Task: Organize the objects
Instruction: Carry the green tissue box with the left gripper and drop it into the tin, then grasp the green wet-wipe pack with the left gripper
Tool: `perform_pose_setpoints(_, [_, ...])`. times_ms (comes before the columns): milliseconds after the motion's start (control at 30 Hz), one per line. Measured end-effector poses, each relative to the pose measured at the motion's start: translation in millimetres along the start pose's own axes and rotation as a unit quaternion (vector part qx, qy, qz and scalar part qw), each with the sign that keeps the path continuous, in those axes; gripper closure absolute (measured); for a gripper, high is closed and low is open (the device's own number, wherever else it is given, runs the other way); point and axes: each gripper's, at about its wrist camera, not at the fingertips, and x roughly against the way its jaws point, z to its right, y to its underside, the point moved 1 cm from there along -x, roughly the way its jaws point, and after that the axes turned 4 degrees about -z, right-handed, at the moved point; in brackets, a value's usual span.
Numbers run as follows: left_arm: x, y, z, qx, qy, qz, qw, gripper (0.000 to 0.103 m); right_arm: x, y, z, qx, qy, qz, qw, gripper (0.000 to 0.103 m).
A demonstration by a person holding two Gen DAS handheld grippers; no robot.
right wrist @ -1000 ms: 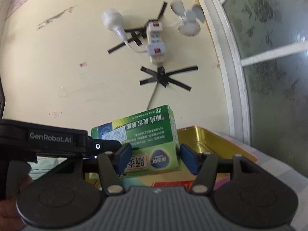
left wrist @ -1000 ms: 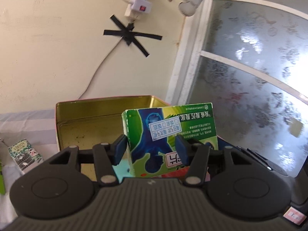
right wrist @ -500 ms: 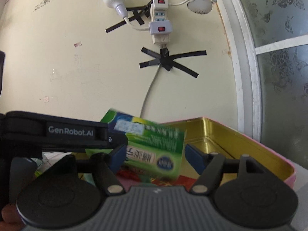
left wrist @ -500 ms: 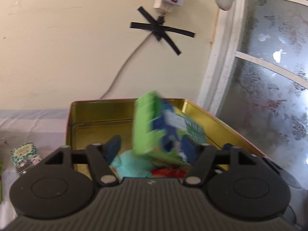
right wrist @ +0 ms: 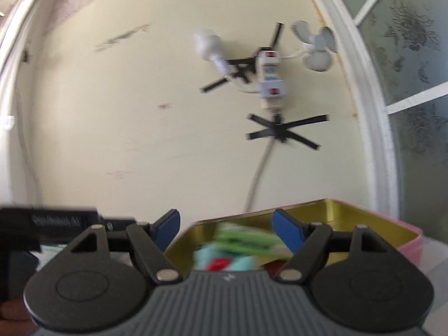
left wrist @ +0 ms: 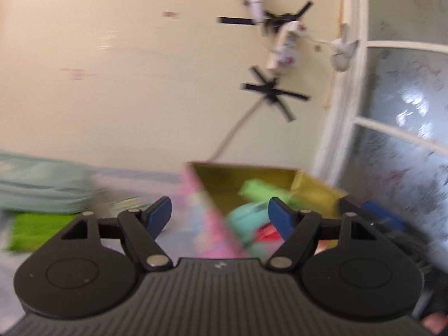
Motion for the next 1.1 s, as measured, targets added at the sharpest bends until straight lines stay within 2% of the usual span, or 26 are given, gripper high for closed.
perform_pose_setpoints(100, [8, 19, -41, -0.01, -0.062, -0.026, 0.9977, 0.025, 8, 9, -31, 0.015, -0.044, -0.012, 0.999, 0.028])
perform_pose_setpoints(200, [14, 34, -86, -0.008, -0.149, -0.047, 0.9877, 0.025, 4, 19, -64, 0.047, -0.082, -0.035, 0.995, 0.028])
perform_pose_setpoints(233, [18, 36, -101, 0.004, -0.167, -0.047, 0.9849, 0.025, -1, 21, -73, 0.058, -0.091, -0.043, 0.993, 0.028])
perform_pose_setpoints(267, [23, 33, -119, 0.042, -0.163, -0.047, 0.9846, 0.025, -6, 24, -81, 0.067, -0.098, -0.051, 0.992, 0.028])
perform_pose_setpoints(300, [29, 31, -134, 0.069, -0.161, -0.04, 0.9838, 0.025, -13, 26, -85, 0.072, -0.105, -0.059, 0.99, 0.028])
perform_pose_setpoints(333, [31, 26, -145, 0.069, -0.182, -0.028, 0.9806, 0.025, -23, 28, -95, 0.073, -0.111, -0.071, 0.989, 0.028])
perform_pose_setpoints(433, [33, 20, -168, 0.001, -0.27, 0.021, 0.9626, 0.025, -52, 26, -119, 0.057, -0.13, -0.106, 0.984, 0.028])
perform_pose_setpoints(467, [34, 18, -181, 0.012, -0.279, 0.017, 0.96, 0.025, -62, 25, -129, 0.057, -0.134, -0.111, 0.983, 0.028])
perform_pose_setpoints(500, [37, 18, -196, 0.043, -0.274, 0.015, 0.9608, 0.025, -71, 24, -138, 0.061, -0.135, -0.114, 0.982, 0.028])
perform_pose_setpoints(600, [37, 17, -234, 0.15, -0.256, -0.003, 0.9549, 0.025, -104, 24, -164, 0.063, -0.137, -0.135, 0.979, 0.029])
perform_pose_setpoints(700, [35, 20, -246, 0.195, -0.236, -0.014, 0.9518, 0.025, -137, 30, -180, 0.043, -0.137, -0.164, 0.976, 0.029])
perform_pose_setpoints(833, [36, 21, -240, 0.182, -0.218, -0.013, 0.9587, 0.025, -174, 47, -177, -0.013, -0.135, -0.215, 0.967, 0.03])
perform_pose_setpoints(867, [35, 23, -235, 0.176, -0.216, -0.013, 0.9604, 0.025, -182, 51, -172, -0.031, -0.136, -0.242, 0.96, 0.031])
perform_pose_setpoints(933, [31, 22, -232, 0.165, -0.212, -0.013, 0.9631, 0.025, -190, 54, -164, -0.063, -0.136, -0.262, 0.953, 0.031])
perform_pose_setpoints(967, [29, 21, -230, 0.16, -0.213, -0.013, 0.9638, 0.025, -196, 58, -163, -0.068, -0.142, -0.285, 0.946, 0.034])
perform_pose_setpoints(1000, [32, 23, -229, 0.157, -0.214, -0.012, 0.9641, 0.025, -203, 63, -164, -0.072, -0.148, -0.315, 0.935, 0.046])
perform_pose_setpoints(1033, [31, 23, -228, 0.155, -0.214, -0.01, 0.9644, 0.025, -206, 65, -167, -0.067, -0.151, -0.325, 0.931, 0.047])
perform_pose_setpoints(1067, [31, 23, -229, 0.155, -0.213, -0.009, 0.9646, 0.025, -205, 65, -170, -0.056, -0.153, -0.325, 0.932, 0.053])
perform_pose_setpoints(1100, [34, 24, -229, 0.157, -0.213, -0.01, 0.9644, 0.025, -204, 66, -173, -0.049, -0.16, -0.327, 0.93, 0.065])
